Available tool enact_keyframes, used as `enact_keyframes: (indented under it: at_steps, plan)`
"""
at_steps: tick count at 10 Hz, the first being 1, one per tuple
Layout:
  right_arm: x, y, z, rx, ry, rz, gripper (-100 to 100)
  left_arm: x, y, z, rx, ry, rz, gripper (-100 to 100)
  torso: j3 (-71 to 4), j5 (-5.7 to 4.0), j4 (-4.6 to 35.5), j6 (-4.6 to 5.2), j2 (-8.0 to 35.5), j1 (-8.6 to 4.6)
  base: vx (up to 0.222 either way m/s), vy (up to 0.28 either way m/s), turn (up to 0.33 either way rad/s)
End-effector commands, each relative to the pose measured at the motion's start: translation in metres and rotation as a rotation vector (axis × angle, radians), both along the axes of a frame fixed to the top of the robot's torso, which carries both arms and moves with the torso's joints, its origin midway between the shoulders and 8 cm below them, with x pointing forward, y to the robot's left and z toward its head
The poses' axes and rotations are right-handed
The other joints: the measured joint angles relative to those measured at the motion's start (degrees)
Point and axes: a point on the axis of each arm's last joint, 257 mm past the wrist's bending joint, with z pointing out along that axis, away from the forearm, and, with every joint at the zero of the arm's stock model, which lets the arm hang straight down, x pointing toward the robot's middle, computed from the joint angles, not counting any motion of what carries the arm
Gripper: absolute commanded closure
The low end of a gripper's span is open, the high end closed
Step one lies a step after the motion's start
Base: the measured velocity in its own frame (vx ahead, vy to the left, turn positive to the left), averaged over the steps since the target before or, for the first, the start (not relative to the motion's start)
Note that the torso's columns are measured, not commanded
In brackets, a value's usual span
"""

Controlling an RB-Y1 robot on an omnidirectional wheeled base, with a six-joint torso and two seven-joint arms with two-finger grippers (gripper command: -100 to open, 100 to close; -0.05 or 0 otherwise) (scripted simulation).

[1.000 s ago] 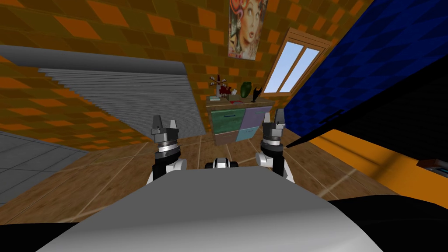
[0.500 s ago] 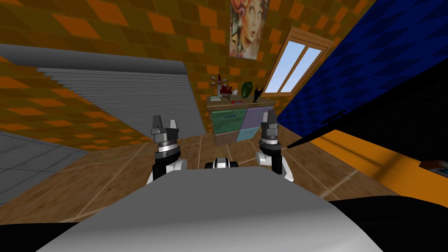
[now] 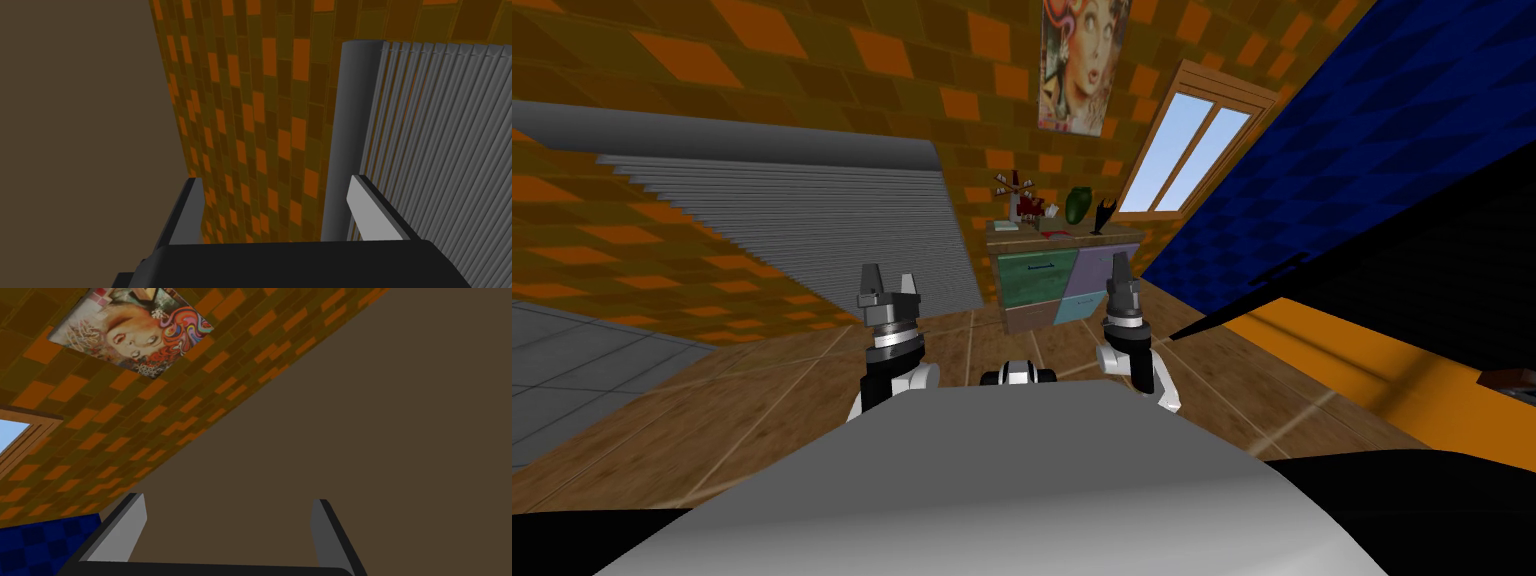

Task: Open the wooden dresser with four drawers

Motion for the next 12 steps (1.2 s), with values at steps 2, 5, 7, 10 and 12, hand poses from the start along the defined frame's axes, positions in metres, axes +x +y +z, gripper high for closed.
enact_keyframes:
  at_steps: [2,5,7,10,12]
  plan:
    - [0.008,0.007,-0.004,-0.116,-0.015,-0.086,-100,0.000,0.000,0.000,0.000,0.000,0.000,0,0.01,0.00,0.00,0.00,0.01,0.00,0.023,0.025,0.006]
    - [0.013,0.011,-0.007,-0.195,-0.029,-0.156,-100,0.000,0.000,0.000,0.000,0.000,0.000,0,0.00,0.00,0.00,-0.01,0.00,0.00,0.024,0.023,0.005]
    - [0.017,0.014,-0.010,-0.258,-0.038,-0.204,-100,0.000,0.000,0.000,0.000,0.000,0.000,0,0.00,0.00,0.00,0.00,0.00,0.00,0.027,0.024,0.005]
    - [0.022,0.017,-0.013,-0.334,-0.052,-0.269,-100,0.000,0.000,0.000,0.000,0.000,0.000,0,0.02,-0.01,0.01,-0.01,0.03,0.00,0.015,0.016,0.003]
    - [0.028,0.019,-0.017,-0.400,-0.063,-0.318,-100,0.000,0.000,0.000,0.000,0.000,0.000,0,-0.02,0.01,-0.01,-0.01,-0.04,0.05,0.028,0.029,0.004]
